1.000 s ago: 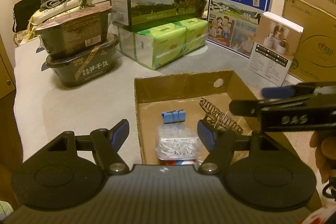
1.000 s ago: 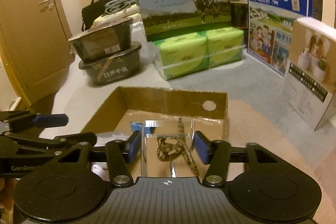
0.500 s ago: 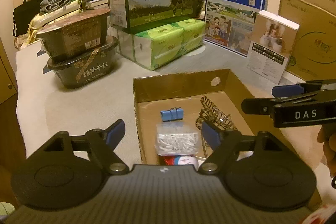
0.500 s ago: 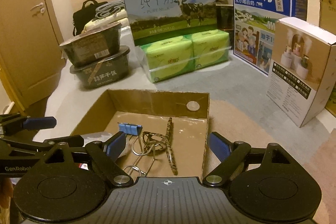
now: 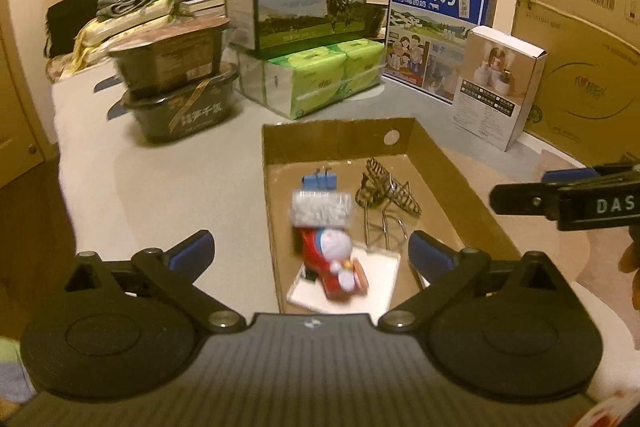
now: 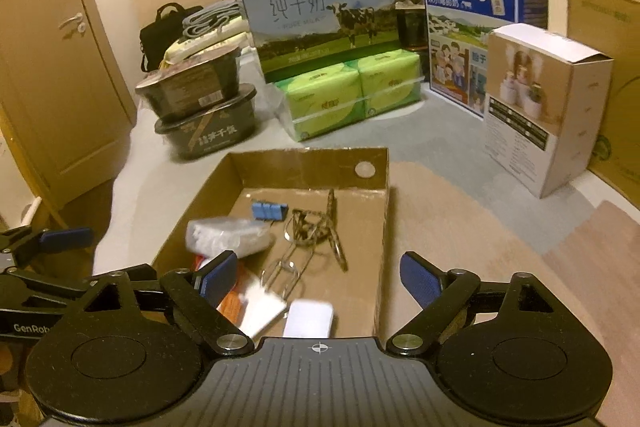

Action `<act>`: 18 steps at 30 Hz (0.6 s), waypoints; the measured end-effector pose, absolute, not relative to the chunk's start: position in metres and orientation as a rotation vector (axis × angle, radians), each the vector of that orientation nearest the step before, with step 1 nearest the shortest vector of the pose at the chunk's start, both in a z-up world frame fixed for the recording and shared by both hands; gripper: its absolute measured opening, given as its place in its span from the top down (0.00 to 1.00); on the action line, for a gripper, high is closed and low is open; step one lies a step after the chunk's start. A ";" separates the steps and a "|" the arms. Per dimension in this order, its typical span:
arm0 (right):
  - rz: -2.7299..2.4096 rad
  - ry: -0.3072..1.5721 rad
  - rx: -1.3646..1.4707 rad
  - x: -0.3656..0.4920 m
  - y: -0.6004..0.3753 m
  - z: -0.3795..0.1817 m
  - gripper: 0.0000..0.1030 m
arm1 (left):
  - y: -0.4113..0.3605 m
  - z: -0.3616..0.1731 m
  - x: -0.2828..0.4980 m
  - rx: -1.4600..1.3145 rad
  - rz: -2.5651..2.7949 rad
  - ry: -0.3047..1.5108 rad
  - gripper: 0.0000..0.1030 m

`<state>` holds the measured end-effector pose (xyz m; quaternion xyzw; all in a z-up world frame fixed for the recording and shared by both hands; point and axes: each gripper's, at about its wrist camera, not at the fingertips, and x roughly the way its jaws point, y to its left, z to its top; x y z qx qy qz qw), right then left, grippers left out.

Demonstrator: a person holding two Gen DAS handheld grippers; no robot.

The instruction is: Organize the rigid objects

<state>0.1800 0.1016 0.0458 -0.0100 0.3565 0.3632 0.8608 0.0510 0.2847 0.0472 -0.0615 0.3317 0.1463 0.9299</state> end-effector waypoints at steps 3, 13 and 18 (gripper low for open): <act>0.736 0.764 -0.015 0.161 0.089 0.049 0.10 | 0.276 0.050 0.029 -0.150 0.316 0.673 0.01; 0.741 0.784 -0.025 0.091 0.049 0.050 0.08 | 0.234 0.057 -0.035 -0.208 0.353 0.685 0.01; 0.708 0.777 -0.028 0.065 0.031 0.051 0.08 | 0.213 0.057 -0.058 -0.201 0.357 0.703 0.01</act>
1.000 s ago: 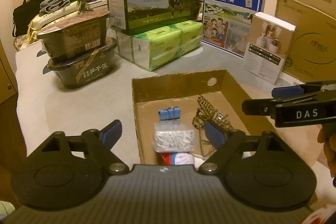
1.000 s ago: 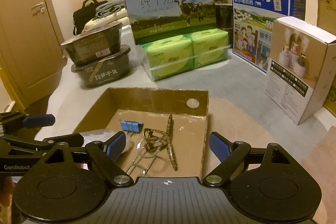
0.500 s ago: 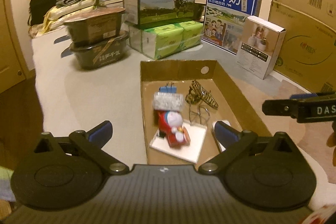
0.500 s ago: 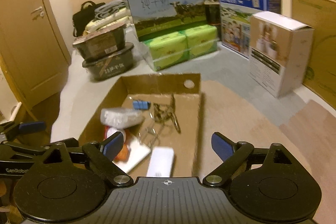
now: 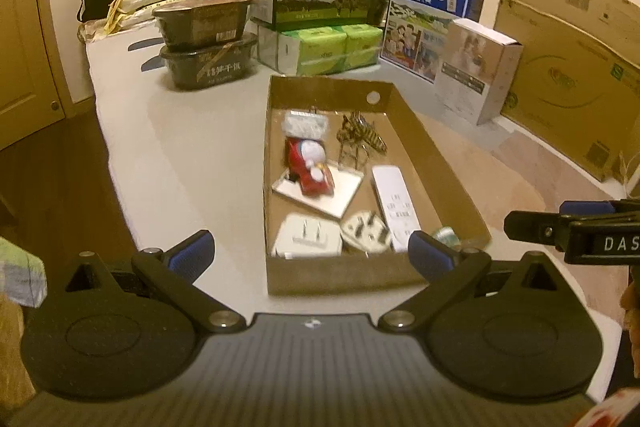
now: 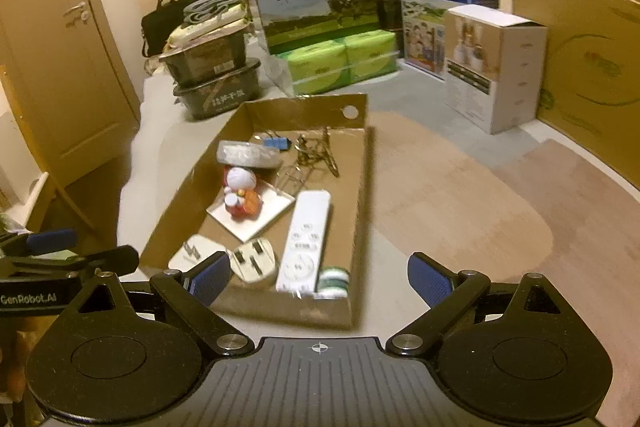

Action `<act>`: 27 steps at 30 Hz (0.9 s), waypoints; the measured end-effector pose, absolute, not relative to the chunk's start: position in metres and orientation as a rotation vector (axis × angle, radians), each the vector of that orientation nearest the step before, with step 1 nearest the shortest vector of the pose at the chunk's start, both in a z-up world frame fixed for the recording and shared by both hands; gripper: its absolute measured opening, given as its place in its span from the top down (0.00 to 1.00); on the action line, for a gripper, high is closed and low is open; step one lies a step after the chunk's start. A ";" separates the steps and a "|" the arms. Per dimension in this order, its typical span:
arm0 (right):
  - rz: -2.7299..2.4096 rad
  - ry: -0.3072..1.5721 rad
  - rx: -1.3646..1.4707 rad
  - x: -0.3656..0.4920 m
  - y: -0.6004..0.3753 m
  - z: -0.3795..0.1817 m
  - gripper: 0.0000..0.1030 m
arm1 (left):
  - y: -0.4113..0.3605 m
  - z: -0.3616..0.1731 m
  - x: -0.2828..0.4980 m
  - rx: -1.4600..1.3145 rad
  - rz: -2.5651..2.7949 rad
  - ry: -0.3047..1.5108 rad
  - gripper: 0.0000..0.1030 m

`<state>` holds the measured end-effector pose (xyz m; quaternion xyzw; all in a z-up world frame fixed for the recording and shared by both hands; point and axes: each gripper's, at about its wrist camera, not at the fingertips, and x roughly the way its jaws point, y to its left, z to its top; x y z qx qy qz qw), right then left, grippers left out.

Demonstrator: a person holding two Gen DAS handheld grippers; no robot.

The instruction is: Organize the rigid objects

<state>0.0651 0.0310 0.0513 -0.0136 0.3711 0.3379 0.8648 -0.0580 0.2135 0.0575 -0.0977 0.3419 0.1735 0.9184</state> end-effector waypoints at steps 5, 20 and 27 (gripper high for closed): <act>0.703 0.786 -0.028 0.041 0.013 0.045 0.08 | 0.195 0.056 -0.076 -0.208 0.363 0.726 0.02; 0.636 0.813 -0.025 0.003 -0.043 0.033 0.08 | 0.153 0.051 -0.097 -0.186 0.364 0.770 0.02; 0.631 0.832 -0.024 -0.008 -0.055 0.028 0.08 | 0.139 0.043 -0.105 -0.176 0.359 0.780 0.02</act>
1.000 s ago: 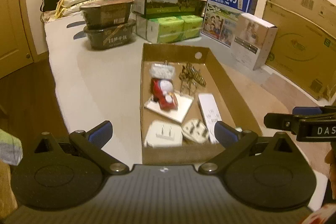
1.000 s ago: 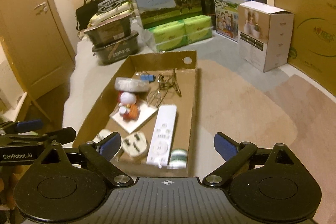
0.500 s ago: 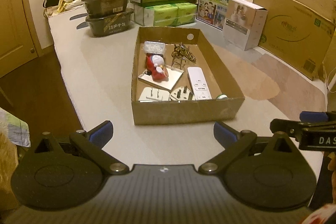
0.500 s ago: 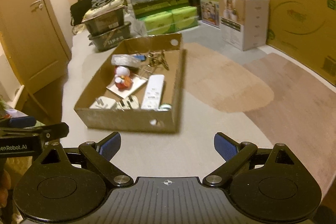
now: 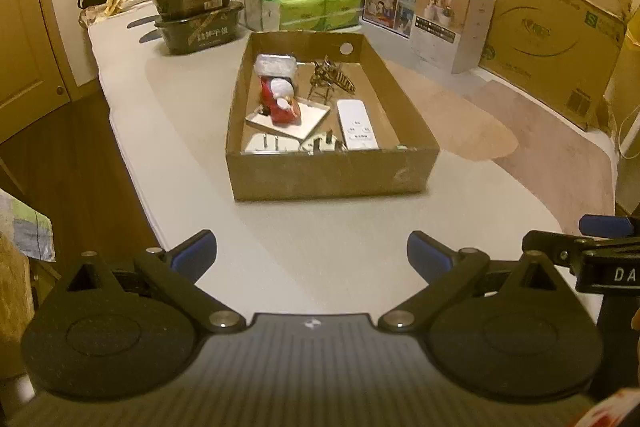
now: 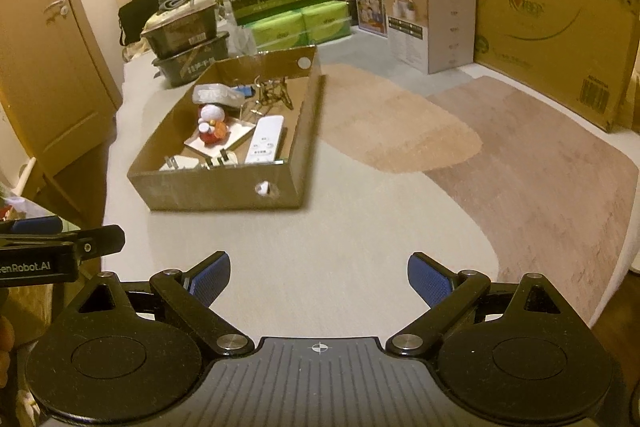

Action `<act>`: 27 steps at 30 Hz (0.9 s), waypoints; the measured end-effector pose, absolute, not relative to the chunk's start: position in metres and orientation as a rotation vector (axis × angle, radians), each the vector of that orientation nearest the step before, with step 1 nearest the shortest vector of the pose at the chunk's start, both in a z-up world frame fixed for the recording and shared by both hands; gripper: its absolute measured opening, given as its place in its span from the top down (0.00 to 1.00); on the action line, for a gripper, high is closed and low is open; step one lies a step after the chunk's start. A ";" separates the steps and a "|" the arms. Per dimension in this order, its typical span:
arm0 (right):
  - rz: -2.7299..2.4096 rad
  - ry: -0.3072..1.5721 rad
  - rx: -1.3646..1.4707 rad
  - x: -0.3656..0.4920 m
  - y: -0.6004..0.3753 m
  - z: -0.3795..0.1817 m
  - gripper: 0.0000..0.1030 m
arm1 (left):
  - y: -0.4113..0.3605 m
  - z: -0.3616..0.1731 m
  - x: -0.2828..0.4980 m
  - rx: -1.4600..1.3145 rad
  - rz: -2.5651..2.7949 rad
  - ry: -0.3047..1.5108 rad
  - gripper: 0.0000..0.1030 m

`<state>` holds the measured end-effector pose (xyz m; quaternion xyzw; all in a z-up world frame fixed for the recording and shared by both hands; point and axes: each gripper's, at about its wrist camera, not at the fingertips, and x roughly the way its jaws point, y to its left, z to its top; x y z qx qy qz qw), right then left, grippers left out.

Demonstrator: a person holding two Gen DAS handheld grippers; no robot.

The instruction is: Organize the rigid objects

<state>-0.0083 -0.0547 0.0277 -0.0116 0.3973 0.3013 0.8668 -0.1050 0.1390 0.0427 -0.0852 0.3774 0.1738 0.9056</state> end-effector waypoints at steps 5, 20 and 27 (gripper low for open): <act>0.617 0.836 -0.033 -0.013 -0.060 0.023 0.08 | 0.129 0.034 -0.112 -0.167 0.347 0.807 0.02; 0.622 0.837 -0.063 -0.018 -0.056 0.018 0.08 | 0.126 0.029 -0.112 -0.168 0.354 0.815 0.02; 0.622 0.839 -0.066 -0.018 -0.056 0.017 0.08 | 0.126 0.029 -0.112 -0.170 0.352 0.815 0.02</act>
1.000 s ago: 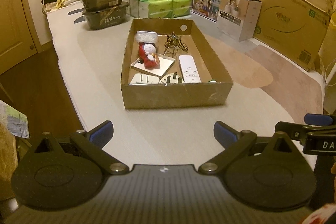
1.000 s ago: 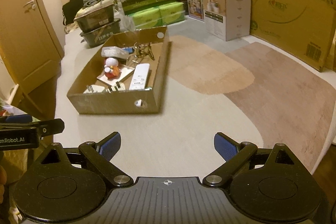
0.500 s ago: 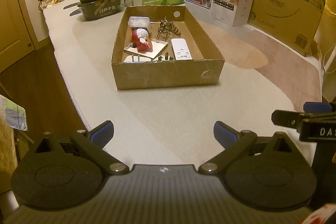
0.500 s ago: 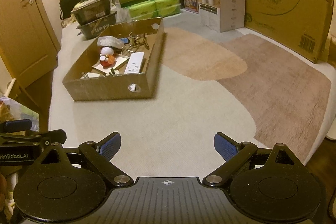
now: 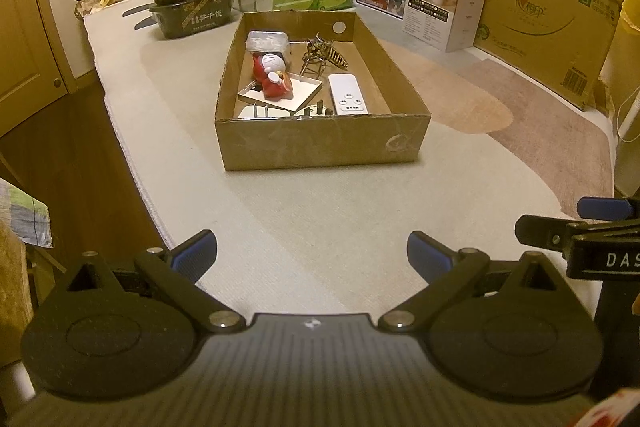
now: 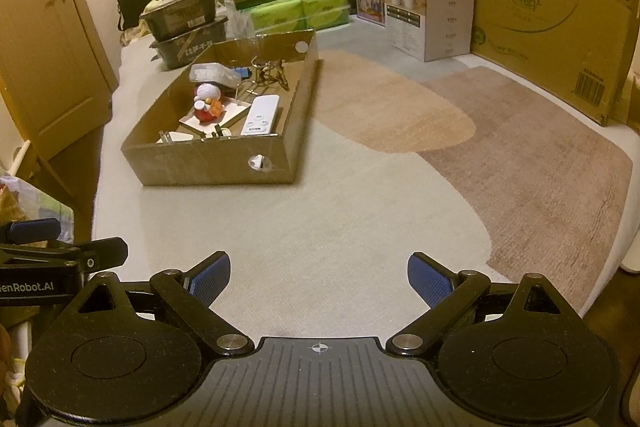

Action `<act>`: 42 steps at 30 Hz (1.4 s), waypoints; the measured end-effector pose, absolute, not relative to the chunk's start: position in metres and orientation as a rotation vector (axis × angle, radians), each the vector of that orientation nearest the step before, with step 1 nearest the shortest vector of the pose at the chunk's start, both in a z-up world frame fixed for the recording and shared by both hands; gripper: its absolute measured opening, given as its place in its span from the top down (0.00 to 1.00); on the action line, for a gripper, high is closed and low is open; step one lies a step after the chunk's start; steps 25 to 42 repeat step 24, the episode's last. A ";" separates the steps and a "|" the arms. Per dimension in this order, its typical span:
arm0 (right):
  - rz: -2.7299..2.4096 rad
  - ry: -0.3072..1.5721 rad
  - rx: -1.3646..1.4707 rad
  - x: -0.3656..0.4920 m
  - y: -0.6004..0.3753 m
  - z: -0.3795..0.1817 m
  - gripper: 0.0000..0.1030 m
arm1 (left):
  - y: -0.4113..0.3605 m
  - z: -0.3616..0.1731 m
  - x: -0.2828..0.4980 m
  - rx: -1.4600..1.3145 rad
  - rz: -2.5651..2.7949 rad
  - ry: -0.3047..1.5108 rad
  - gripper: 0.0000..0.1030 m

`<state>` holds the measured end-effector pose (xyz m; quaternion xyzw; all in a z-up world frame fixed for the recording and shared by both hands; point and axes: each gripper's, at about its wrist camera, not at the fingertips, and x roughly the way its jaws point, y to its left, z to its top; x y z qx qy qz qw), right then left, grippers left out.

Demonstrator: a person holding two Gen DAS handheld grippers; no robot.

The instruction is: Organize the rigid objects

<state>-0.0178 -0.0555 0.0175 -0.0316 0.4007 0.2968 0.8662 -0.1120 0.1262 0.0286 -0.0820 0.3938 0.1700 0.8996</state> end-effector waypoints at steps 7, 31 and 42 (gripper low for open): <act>0.622 0.842 -0.070 -0.017 -0.055 0.017 0.08 | 0.127 0.029 -0.112 -0.172 0.352 0.816 0.02; 0.623 0.844 -0.073 -0.017 -0.054 0.016 0.08 | 0.129 0.029 -0.111 -0.178 0.347 0.794 0.02; 0.623 0.844 -0.073 -0.017 -0.054 0.016 0.08 | 0.129 0.029 -0.111 -0.178 0.347 0.794 0.02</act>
